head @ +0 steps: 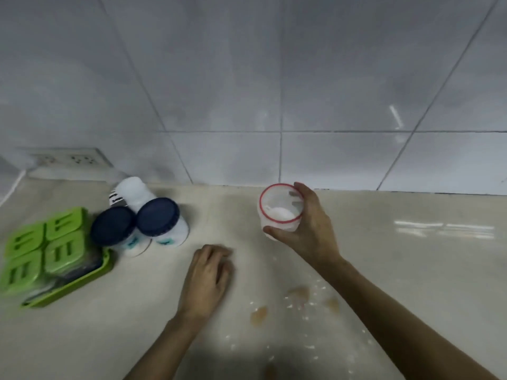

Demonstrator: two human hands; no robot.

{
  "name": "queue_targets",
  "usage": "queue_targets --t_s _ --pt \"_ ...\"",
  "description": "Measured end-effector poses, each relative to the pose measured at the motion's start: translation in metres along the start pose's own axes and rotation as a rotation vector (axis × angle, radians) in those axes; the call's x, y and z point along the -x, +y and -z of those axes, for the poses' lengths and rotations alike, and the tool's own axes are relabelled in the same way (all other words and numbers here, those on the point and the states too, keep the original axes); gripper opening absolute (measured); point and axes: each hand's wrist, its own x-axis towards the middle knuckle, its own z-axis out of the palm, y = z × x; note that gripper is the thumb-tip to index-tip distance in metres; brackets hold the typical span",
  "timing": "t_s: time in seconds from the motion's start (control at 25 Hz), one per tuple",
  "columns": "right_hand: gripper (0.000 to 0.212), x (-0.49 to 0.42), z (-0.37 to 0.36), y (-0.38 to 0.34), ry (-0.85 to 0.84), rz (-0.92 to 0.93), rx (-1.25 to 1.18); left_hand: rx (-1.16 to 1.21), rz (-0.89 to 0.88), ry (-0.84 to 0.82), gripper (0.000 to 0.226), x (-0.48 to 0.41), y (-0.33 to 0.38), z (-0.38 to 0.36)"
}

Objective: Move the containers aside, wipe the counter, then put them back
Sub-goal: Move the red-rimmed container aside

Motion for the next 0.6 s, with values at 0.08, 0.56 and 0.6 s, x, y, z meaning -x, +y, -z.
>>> queue_targets --t_s 0.08,0.56,0.6 --pt "0.105 0.017 -0.051 -0.043 -0.077 0.040 -0.053 -0.057 0.043 0.016 0.027 0.031 -0.043 0.024" --pt "0.104 0.083 -0.203 -0.139 -0.035 0.009 -0.053 -0.032 -0.054 0.081 0.033 0.102 -0.138 0.077" --pt "0.105 0.084 -0.208 -0.141 -0.035 -0.007 -0.052 -0.034 -0.057 0.076 0.033 0.103 -0.141 0.076"
